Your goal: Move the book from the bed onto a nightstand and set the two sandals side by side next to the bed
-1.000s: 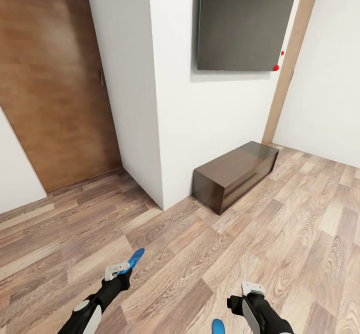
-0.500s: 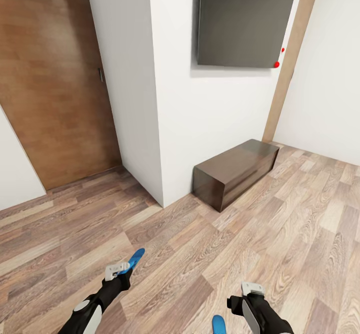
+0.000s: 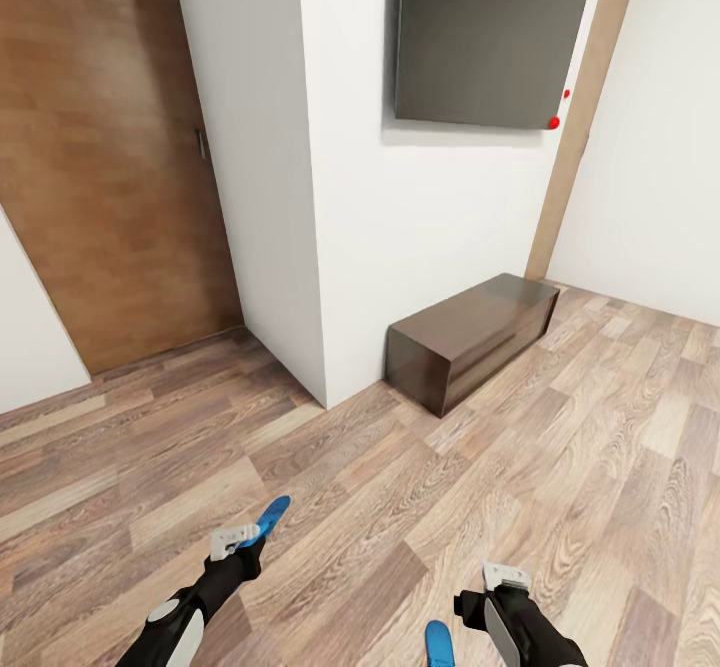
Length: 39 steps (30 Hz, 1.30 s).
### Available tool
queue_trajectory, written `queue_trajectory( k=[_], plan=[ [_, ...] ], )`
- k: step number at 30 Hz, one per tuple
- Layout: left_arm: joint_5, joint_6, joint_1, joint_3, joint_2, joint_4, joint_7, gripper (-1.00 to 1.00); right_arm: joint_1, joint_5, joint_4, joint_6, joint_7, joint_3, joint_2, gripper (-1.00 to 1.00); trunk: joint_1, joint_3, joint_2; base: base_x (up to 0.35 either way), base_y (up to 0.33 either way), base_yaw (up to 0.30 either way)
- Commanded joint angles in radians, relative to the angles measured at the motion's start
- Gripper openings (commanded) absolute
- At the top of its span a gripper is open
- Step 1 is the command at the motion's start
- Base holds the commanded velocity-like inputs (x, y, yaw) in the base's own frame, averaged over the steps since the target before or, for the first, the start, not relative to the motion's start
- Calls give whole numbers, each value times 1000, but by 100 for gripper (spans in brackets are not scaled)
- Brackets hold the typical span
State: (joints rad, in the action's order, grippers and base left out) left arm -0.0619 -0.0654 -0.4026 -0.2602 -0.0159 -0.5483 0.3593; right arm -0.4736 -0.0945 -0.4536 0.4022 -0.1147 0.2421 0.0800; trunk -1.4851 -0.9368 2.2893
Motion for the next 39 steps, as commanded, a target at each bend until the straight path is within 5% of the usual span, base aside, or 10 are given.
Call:
queue_trajectory(
  k=[1,30,39],
  plan=[
    [-6,1,-1,-6,-1,1,7,-100,0,-10,-2,6,2,6,1,100,-4,-4,8,0,0,0],
    [-3,1,-1,-5,-3,1,7,-100,0,-8,-1,7,1,6,1,100,-115,-95,211,0,0,0],
    [-3,0,-1,-5,-3,1,7,-100,0,-8,0,7,1,6,1,100,-119,-130,213,0,0,0]
  ],
)
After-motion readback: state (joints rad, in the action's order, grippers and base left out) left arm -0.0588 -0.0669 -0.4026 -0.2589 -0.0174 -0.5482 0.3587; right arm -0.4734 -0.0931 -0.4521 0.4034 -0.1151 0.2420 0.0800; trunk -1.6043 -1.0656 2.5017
